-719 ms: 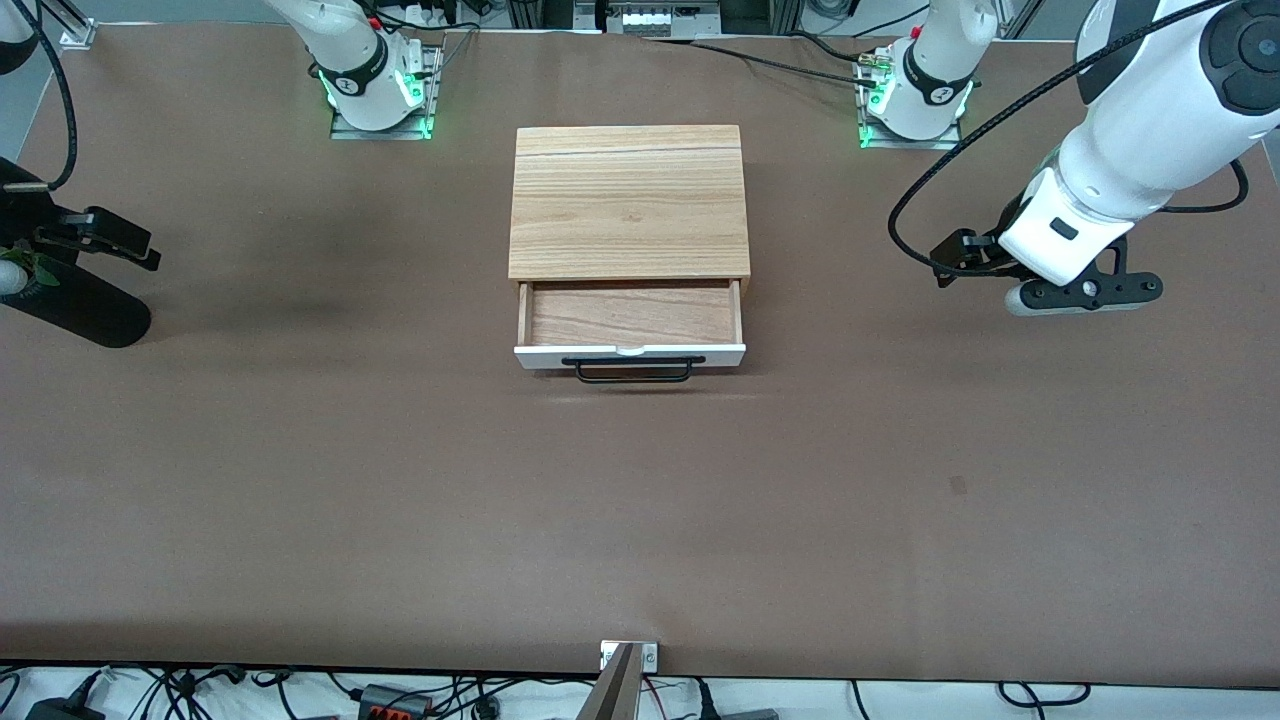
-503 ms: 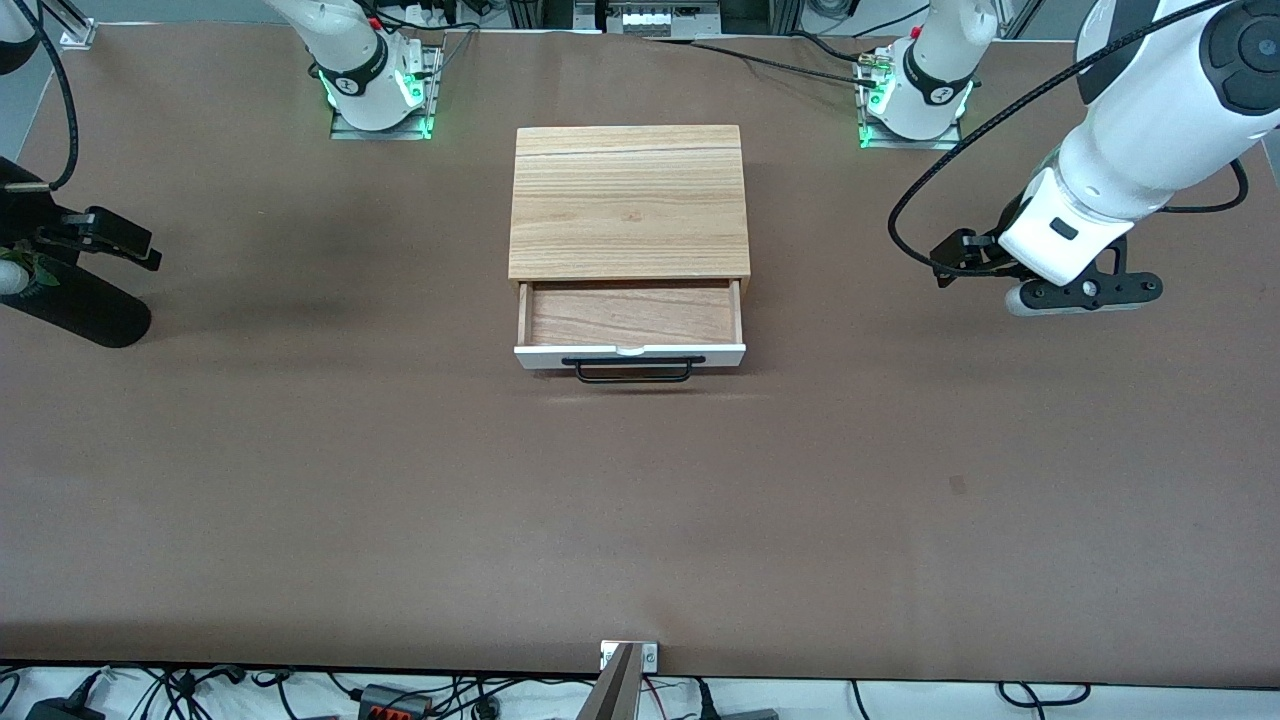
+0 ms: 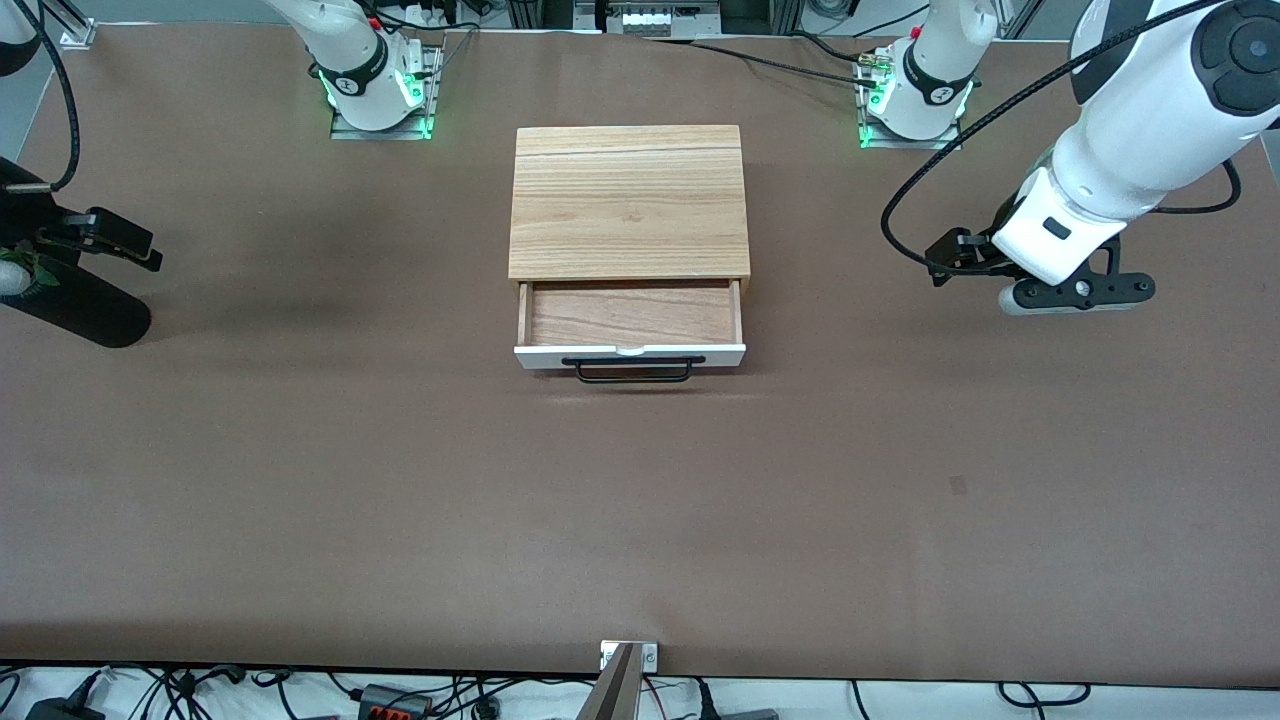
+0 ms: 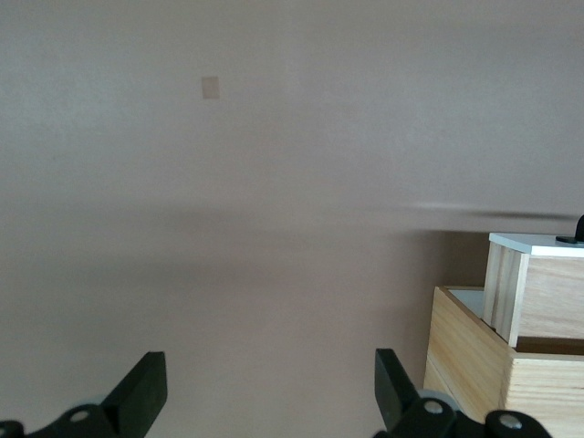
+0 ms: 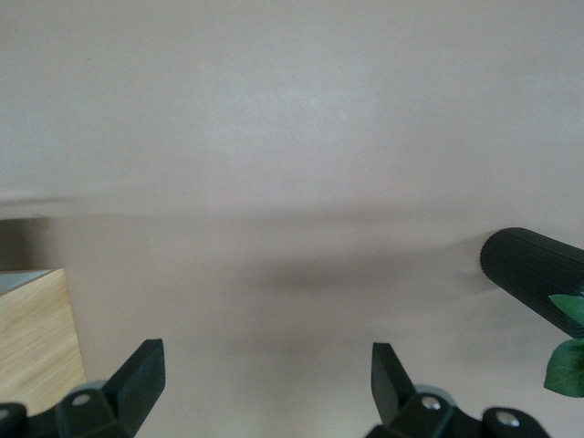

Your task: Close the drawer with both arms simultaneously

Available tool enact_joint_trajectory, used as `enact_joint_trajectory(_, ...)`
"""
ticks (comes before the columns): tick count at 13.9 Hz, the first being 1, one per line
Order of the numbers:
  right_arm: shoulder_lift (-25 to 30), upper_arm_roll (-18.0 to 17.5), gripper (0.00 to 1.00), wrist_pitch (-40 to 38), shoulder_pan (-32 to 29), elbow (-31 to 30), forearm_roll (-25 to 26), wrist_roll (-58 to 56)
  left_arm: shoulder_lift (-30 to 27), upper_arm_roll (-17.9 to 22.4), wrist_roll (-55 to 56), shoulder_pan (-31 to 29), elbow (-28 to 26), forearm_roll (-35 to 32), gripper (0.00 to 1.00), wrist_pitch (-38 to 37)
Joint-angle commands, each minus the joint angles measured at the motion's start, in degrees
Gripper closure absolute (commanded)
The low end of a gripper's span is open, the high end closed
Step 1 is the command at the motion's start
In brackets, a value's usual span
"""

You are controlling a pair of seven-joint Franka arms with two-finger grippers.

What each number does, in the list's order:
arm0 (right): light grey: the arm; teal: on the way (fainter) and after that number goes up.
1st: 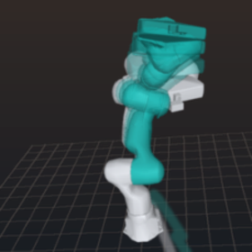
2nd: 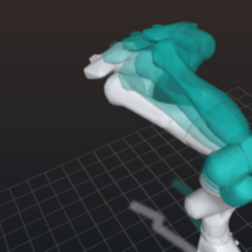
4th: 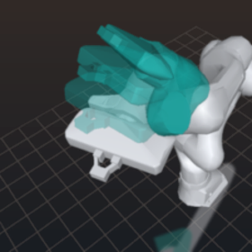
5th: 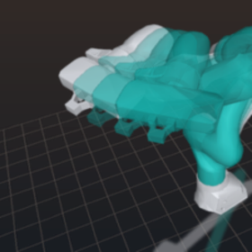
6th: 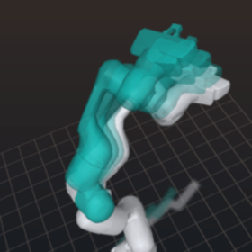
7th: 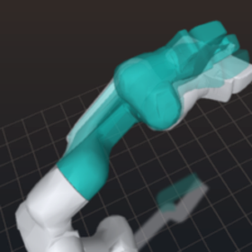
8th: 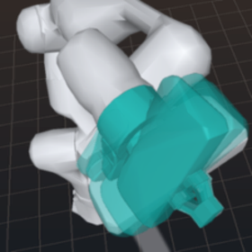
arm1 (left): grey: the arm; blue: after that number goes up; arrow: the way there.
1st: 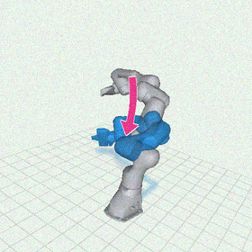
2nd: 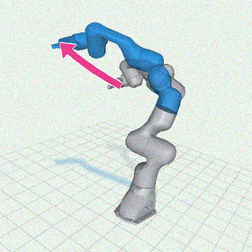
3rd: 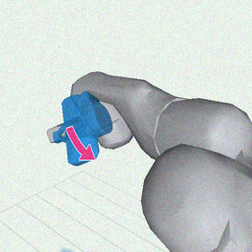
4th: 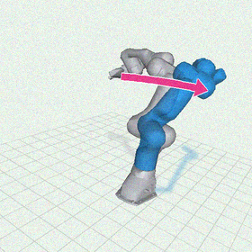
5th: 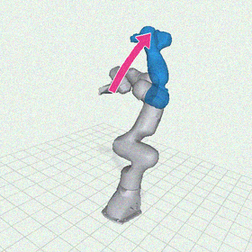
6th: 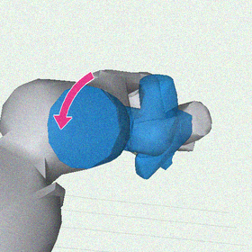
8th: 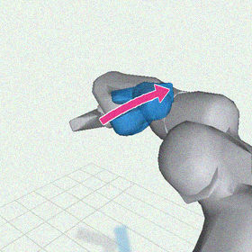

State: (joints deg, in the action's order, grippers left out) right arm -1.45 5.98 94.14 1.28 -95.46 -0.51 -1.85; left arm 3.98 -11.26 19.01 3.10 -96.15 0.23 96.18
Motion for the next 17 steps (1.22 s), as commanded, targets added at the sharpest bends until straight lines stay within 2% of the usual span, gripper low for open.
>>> enact_joint_trajectory(1,-1.0,0.2,0.00,-1.2,0.2,1.1,-0.1,-0.3,4.3,-0.1,-0.7,1.4,4.9,0.9,0.00,0.0)
enact_joint_trajectory(3,-2.4,0.1,0.00,-2.8,0.7,1.1,-0.2,0.2,7.2,-0.2,-0.6,2.3,8.2,1.1,0.00,-1.6)
enact_joint_trajectory(7,-5.7,0.1,0.00,-6.1,3.1,1.2,-0.5,0.1,11.9,-0.3,-0.5,3.6,9.4,5.6,0.00,-1.1)
enact_joint_trajectory(9,-7.8,0.1,0.00,-5.1,4.9,1.3,-0.8,0.1,17.0,-0.3,-0.8,4.3,13.6,7.7,0.00,-1.1)
enact_joint_trajectory(12,-16.4,0.1,0.00,-2.0,8.6,10.0,-0.7,0.0,25.3,-0.2,-0.3,8.3,20.5,7.7,0.00,1.0)
enact_joint_trajectory(14,-21.5,0.1,0.00,0.6,10.8,14.5,-0.7,0.7,28.7,-0.2,-0.3,8.9,21.5,7.8,0.00,4.5)
enact_joint_trajectory(17,-26.0,0.1,0.00,10.1,12.8,15.0,-2.0,1.0,32.1,-0.2,-0.7,9.1,21.6,7.9,0.00,12.3)
